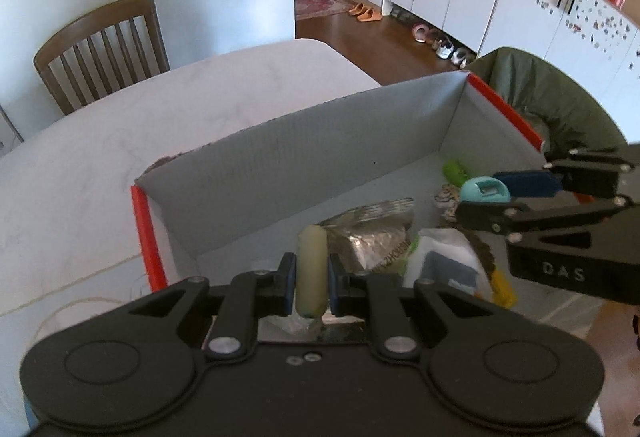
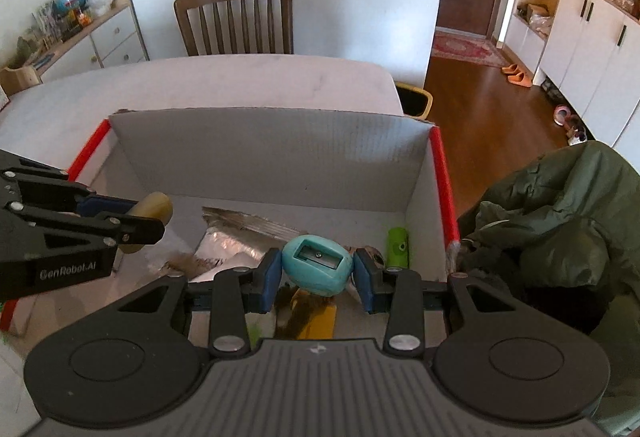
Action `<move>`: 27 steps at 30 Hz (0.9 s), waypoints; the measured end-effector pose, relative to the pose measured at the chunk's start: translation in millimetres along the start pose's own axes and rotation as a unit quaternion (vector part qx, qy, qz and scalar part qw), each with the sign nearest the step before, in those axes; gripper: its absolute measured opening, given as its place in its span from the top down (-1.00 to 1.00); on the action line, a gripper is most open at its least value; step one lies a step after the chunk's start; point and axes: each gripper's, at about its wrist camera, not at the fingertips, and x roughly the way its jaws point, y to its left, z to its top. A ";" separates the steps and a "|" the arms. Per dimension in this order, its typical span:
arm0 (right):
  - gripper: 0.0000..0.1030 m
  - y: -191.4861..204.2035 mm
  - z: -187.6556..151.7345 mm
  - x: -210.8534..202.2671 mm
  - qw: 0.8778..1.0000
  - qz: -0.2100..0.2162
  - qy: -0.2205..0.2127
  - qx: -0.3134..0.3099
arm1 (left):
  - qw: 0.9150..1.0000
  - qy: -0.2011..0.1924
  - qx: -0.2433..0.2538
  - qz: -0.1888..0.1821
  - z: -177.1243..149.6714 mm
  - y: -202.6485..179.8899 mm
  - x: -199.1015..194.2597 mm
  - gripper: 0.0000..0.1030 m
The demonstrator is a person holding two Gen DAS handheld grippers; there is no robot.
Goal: Organize objects
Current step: 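Carry the beige cylinder and teal sharpener into the shoebox with both tools, then open both tools to release the cylinder and sharpener in the box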
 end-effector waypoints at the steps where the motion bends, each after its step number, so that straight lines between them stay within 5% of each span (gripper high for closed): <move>1: 0.26 -0.1 1.6 4.1 1.000 0.000 0.003 -0.001 | 1.000 0.003 0.003 0.000 1.4 -1.0 2.5 0.72; 19: 0.25 -4.5 7.0 29.7 0.999 0.007 0.047 -0.007 | 0.997 0.073 0.007 -0.002 16.9 -2.0 42.7 0.72; 27: 0.21 -4.6 6.2 23.5 0.999 0.011 0.039 -0.024 | 0.997 0.081 0.004 0.006 15.7 -1.1 43.1 0.48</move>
